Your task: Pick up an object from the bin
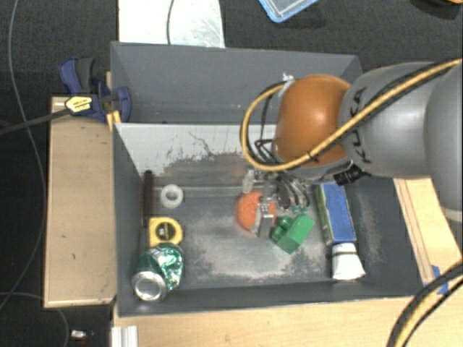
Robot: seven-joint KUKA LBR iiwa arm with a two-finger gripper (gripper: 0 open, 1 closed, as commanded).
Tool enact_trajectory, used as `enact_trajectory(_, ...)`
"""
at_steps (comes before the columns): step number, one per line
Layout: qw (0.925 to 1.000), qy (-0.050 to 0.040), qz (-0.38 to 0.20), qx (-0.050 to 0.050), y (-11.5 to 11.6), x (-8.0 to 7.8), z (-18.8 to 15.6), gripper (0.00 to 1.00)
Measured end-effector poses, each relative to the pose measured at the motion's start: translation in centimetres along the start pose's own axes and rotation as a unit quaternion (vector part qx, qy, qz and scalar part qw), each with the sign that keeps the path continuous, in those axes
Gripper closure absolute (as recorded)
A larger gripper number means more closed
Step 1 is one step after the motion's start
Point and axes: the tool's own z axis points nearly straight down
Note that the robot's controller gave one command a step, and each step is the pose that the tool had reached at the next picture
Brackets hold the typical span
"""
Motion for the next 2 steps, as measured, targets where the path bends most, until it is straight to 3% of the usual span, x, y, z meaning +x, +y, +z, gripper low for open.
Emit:
enact_trajectory(1, 1.0000, -0.0038, 0.001, 0.000, 0.0, -0.2, -0.5, 0.00)
enact_trajectory(2, 0.9994, -0.0060, 0.035, -0.001, -1.6, -0.9, 1.7, 0.00)
